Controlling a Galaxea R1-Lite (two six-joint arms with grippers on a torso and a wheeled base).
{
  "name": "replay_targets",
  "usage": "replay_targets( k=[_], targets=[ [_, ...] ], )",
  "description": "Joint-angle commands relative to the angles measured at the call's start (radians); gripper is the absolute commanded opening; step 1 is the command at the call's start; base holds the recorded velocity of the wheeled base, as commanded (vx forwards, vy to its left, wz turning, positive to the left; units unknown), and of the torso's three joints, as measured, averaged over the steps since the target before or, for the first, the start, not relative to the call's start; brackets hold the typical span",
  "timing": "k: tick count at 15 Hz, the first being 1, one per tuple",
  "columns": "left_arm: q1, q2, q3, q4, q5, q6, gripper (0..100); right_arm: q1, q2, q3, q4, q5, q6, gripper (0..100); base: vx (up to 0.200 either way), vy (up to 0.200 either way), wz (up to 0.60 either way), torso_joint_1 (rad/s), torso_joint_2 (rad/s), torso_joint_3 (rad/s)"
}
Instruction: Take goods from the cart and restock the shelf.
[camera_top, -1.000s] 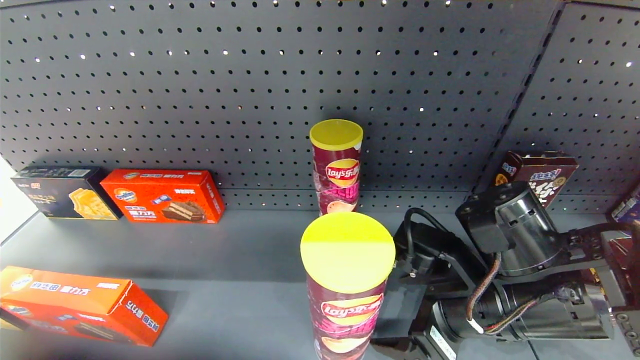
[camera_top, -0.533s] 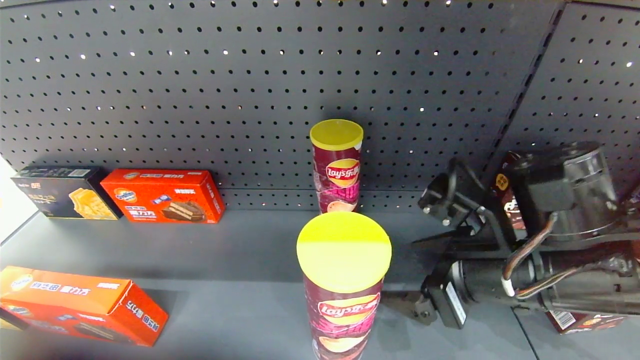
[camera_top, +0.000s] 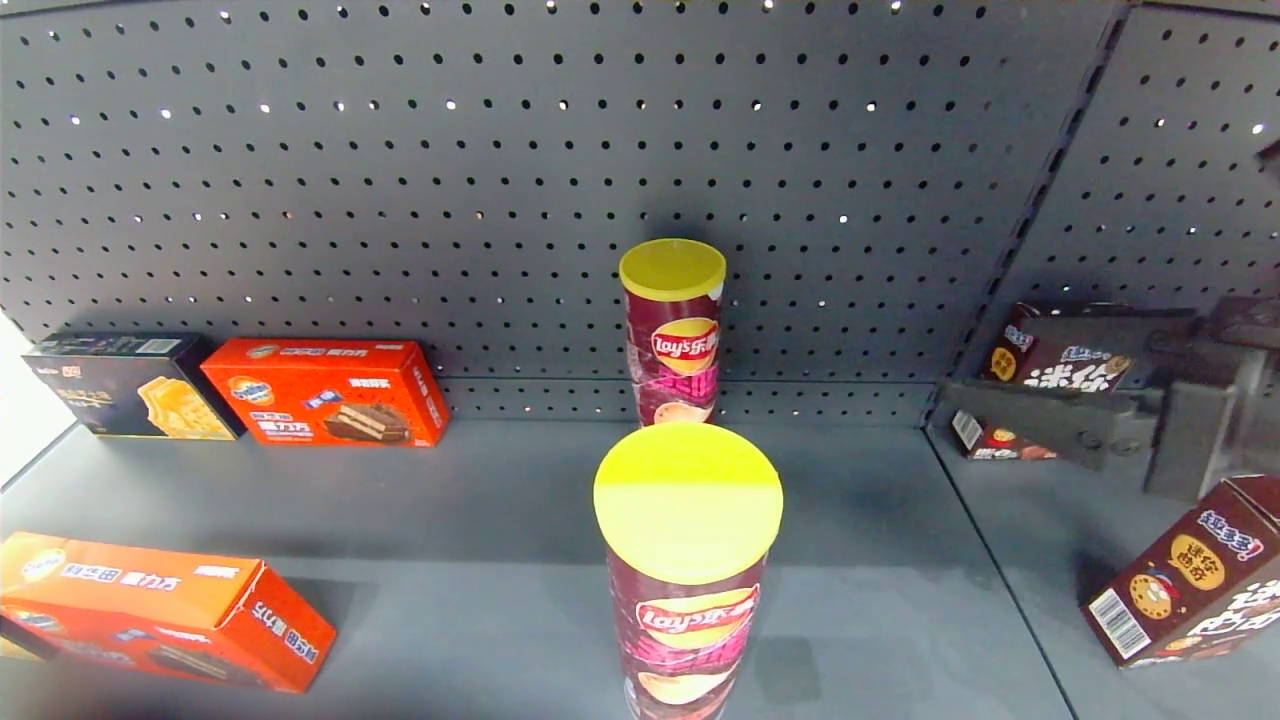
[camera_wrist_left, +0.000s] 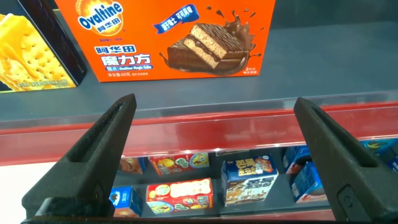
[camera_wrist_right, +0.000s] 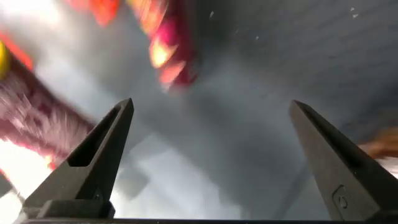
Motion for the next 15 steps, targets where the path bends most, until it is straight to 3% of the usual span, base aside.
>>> replay_targets(
  k=[1,5,6,15],
  targets=[
    [0.000,0.000,0.000,0.000,0.000,0.000,100,-0.115,-0.240,0.090,-0.056,-0.015,-0.002,100,0.000,0.000,0.00,0.000,0.00,0.000],
    [0.000,0.000,0.000,0.000,0.000,0.000,100,-0.365,-0.486,0.234,-0.043,-0.014,0.007,100,0.000,0.000,0.00,0.000,0.00,0.000],
    [0.000,0.000,0.000,0.000,0.000,0.000,100,-0.457,-0.593,0.341,-0.023,-0.014,0.030,100,0.000,0.000,0.00,0.000,0.00,0.000],
    [0.000,0.000,0.000,0.000,0.000,0.000,100,-0.508,-1.084,0.875,-0.010,-0.126,0.081,100,0.000,0.000,0.00,0.000,0.00,0.000]
  ],
)
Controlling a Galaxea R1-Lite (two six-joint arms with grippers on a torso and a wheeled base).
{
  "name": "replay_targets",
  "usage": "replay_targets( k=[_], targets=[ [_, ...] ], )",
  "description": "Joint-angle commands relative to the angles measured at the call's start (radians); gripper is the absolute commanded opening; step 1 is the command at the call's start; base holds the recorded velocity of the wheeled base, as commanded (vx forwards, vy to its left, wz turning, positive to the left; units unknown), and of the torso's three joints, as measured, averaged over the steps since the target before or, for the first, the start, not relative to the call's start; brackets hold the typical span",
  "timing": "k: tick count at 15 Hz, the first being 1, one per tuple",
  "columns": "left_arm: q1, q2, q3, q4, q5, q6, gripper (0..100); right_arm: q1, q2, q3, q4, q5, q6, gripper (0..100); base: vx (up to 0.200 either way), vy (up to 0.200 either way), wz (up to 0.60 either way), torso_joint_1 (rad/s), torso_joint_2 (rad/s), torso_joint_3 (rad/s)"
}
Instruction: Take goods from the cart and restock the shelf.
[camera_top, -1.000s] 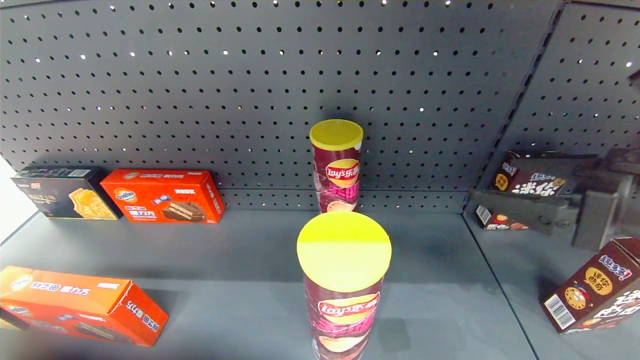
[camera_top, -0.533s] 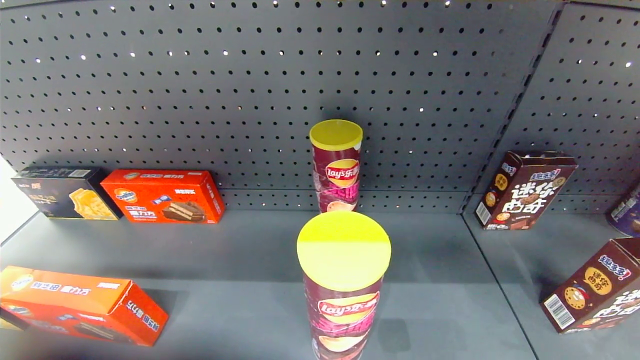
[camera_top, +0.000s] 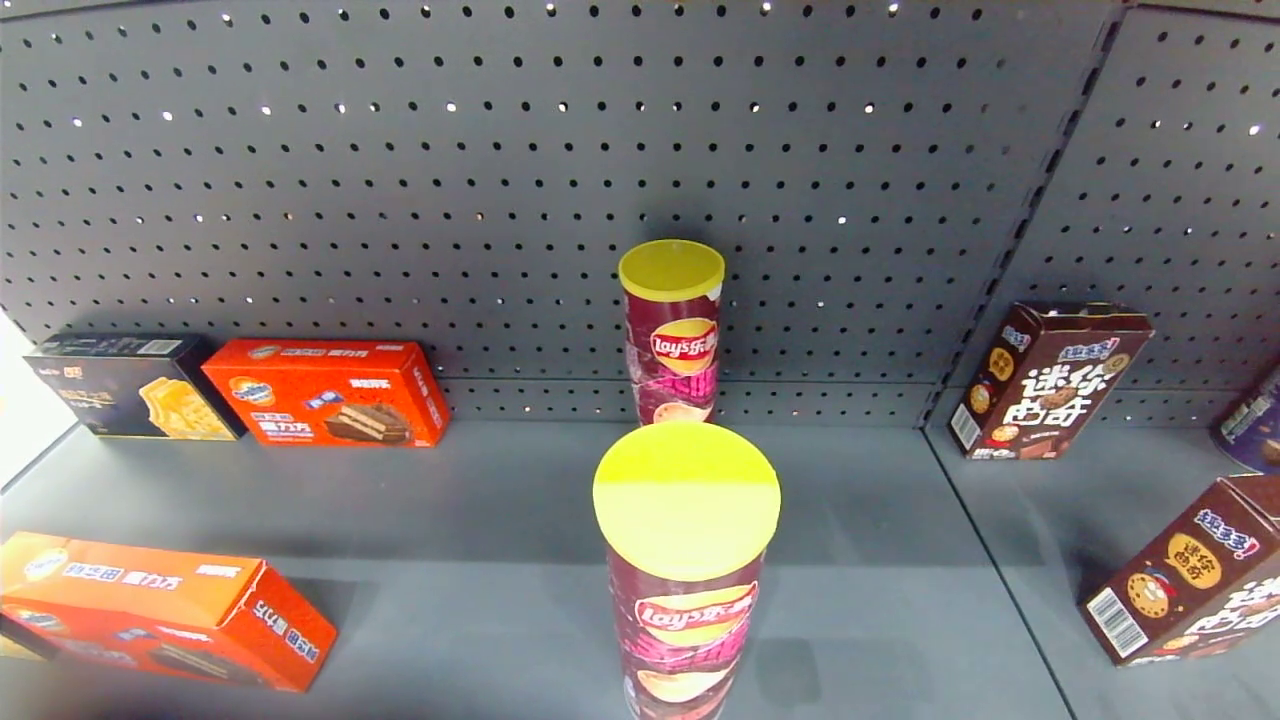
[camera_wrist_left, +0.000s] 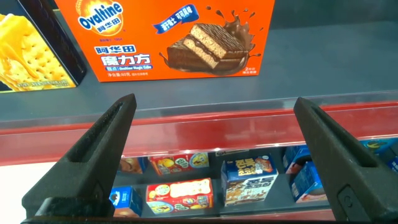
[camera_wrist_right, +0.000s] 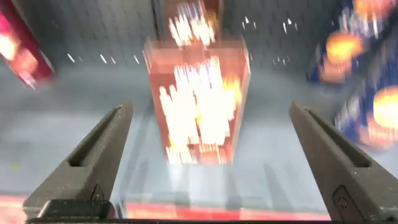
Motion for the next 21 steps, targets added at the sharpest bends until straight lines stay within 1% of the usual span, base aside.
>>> replay_targets(
  k=[1,3,4,5,15,16,17,18,20,21],
  targets=[
    [0.000,0.000,0.000,0.000,0.000,0.001,100,-0.005,-0.126,0.186,-0.039,-0.024,0.008,100,0.000,0.000,0.00,0.000,0.00,0.000],
    [0.000,0.000,0.000,0.000,0.000,0.000,100,-0.003,-0.126,0.186,0.073,0.002,0.025,100,0.000,0.000,0.00,0.000,0.00,0.000],
    [0.000,0.000,0.000,0.000,0.000,0.000,100,-0.003,-0.126,0.186,0.099,0.052,0.018,100,0.000,0.000,0.00,0.000,0.00,0.000],
    [0.000,0.000,0.000,0.000,0.000,0.000,100,-0.003,-0.126,0.186,0.122,0.055,0.011,100,0.000,0.000,0.00,0.000,0.00,0.000],
    [0.000,0.000,0.000,0.000,0.000,0.000,100,-0.008,-0.126,0.186,0.122,0.057,0.005,100,0.000,0.000,0.00,0.000,0.00,0.000],
    [0.000,0.000,0.000,0.000,0.000,0.000,100,-0.045,-0.125,0.186,0.126,0.057,0.003,100,0.000,0.000,0.00,0.000,0.00,0.000],
    [0.000,0.000,0.000,0.000,0.000,0.000,100,-0.140,-0.132,0.183,0.128,0.057,0.003,100,0.000,0.000,0.00,0.000,0.00,0.000],
    [0.000,0.000,0.000,0.000,0.000,0.000,100,-0.163,-0.137,0.186,0.123,0.055,0.005,100,0.000,0.000,0.00,0.000,0.00,0.000],
    [0.000,0.000,0.000,0.000,0.000,0.000,100,-0.137,-0.160,0.184,0.123,0.057,0.003,100,0.000,0.000,0.00,0.000,0.00,0.000],
    [0.000,0.000,0.000,0.002,0.000,0.000,100,-0.114,-0.221,0.184,0.123,0.057,0.005,100,0.000,0.000,0.00,0.000,0.00,0.000]
  ],
)
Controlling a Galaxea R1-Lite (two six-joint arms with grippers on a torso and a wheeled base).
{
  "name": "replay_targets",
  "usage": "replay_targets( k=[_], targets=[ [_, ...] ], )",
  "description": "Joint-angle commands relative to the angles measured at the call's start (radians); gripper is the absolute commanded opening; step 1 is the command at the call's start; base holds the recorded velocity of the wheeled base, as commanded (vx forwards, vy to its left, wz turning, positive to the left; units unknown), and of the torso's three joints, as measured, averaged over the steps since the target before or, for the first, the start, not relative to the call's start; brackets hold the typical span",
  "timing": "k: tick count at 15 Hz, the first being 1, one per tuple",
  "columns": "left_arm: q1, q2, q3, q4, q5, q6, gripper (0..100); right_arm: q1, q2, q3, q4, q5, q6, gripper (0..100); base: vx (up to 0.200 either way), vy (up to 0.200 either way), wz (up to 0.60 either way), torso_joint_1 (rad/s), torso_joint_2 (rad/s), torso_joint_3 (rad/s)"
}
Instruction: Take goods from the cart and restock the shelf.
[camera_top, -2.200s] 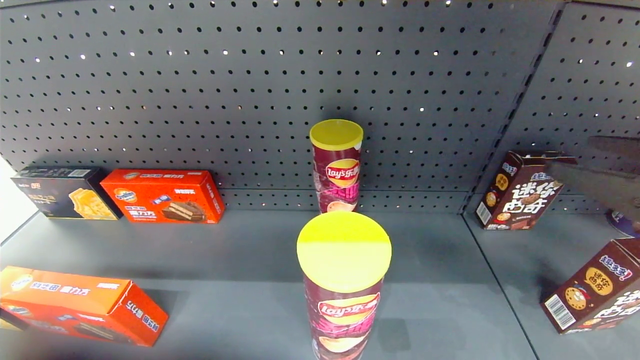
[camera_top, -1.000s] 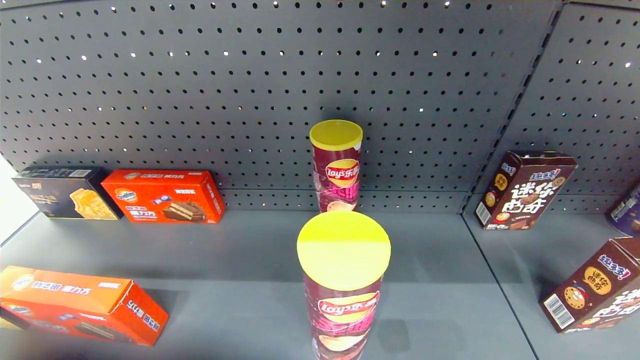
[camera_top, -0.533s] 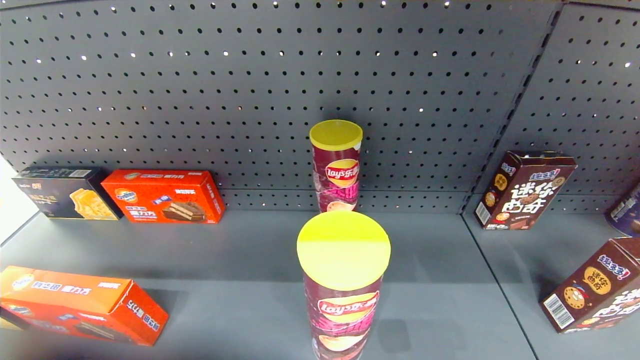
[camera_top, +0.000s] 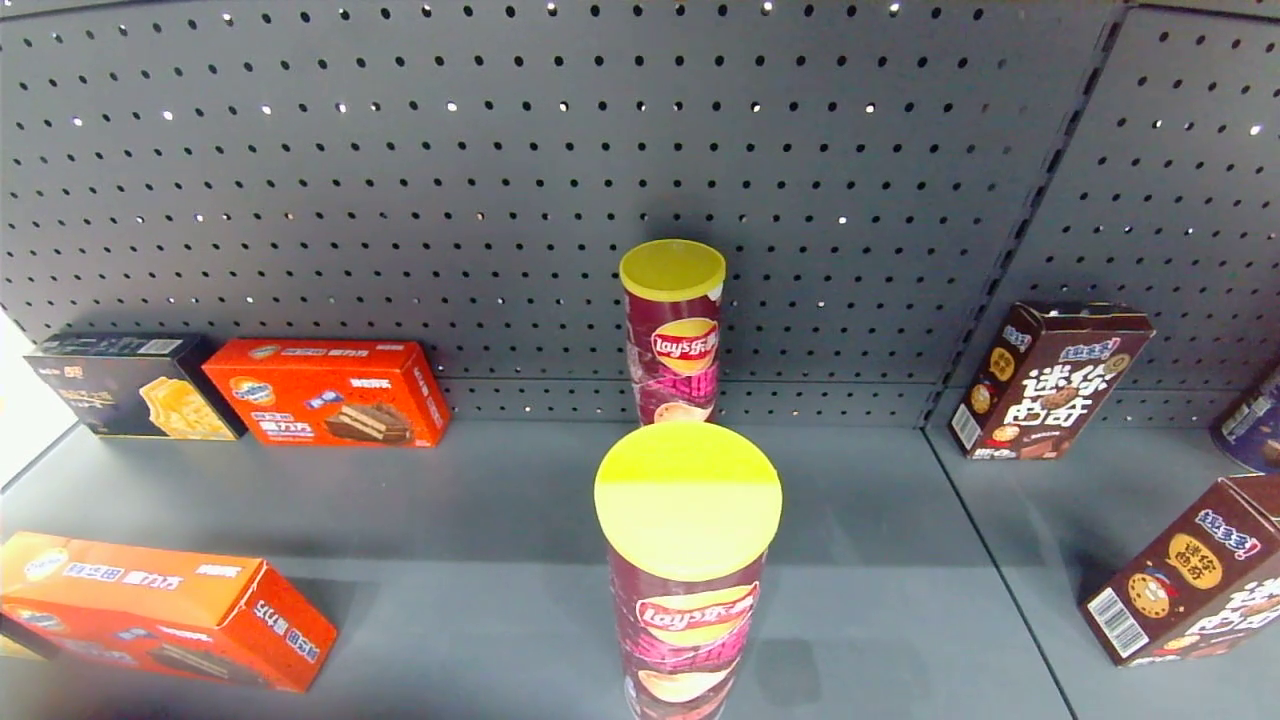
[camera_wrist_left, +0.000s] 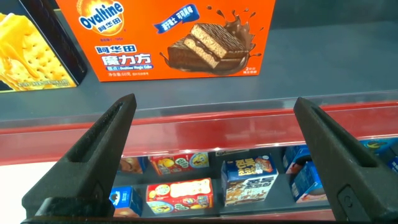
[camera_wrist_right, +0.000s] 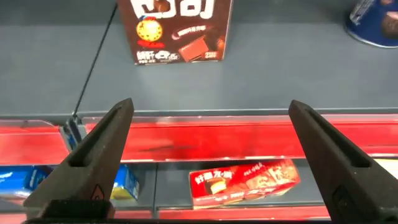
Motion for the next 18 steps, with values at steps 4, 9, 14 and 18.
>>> replay_targets(
  k=[4,9,14,18],
  targets=[
    [0.000,0.000,0.000,-0.001,0.000,0.000,100,0.024,-0.065,0.001,-0.002,0.003,0.000,100,0.000,0.000,0.00,0.000,0.00,0.000],
    [0.000,0.000,0.000,-0.001,0.000,0.000,100,0.024,-0.065,0.001,-0.002,0.017,-0.001,100,0.000,0.000,0.00,0.000,0.00,0.000],
    [0.000,0.000,0.000,-0.001,-0.005,0.014,100,0.024,-0.065,0.001,-0.002,0.019,-0.001,100,0.000,0.000,0.00,0.000,0.00,0.000],
    [0.000,0.000,0.000,-0.001,-0.002,0.006,100,0.022,-0.065,0.001,-0.002,0.020,-0.001,100,0.000,0.000,0.00,0.000,0.00,0.000]
  ],
)
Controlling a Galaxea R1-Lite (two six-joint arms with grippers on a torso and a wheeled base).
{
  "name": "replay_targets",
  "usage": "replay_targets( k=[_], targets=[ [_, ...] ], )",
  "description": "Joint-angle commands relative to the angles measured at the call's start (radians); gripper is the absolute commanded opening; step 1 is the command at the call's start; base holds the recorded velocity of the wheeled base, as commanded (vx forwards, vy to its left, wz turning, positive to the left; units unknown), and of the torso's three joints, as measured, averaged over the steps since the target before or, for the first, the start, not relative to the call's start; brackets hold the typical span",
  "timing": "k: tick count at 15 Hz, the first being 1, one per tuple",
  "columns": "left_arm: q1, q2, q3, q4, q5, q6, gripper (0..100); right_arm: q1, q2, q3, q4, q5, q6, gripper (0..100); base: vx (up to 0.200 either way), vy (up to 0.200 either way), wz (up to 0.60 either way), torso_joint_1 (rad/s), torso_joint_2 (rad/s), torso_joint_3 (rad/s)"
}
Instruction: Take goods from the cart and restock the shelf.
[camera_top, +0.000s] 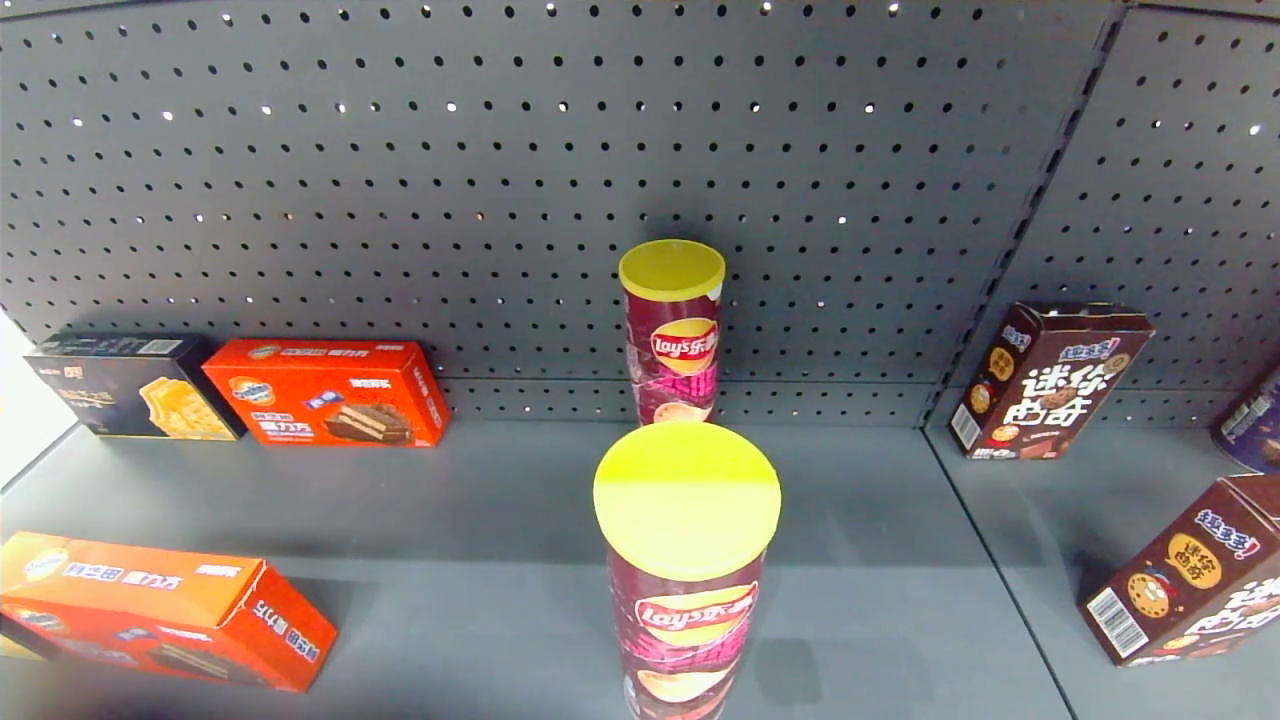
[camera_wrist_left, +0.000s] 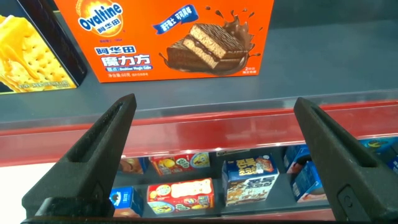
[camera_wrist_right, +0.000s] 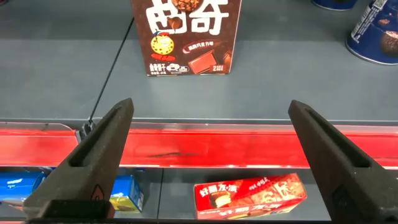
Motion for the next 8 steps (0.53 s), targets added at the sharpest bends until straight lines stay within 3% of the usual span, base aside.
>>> replay_targets(
  k=[1,8],
  targets=[
    [0.000,0.000,0.000,0.000,-0.001,0.006,100,0.000,0.001,0.000,0.000,0.000,0.000,100,0.000,0.000,0.00,0.000,0.00,0.000],
    [0.000,0.000,0.000,0.000,0.002,-0.002,100,0.001,0.001,0.000,0.000,0.000,0.000,100,0.000,0.000,0.00,0.000,0.00,0.000]
  ],
)
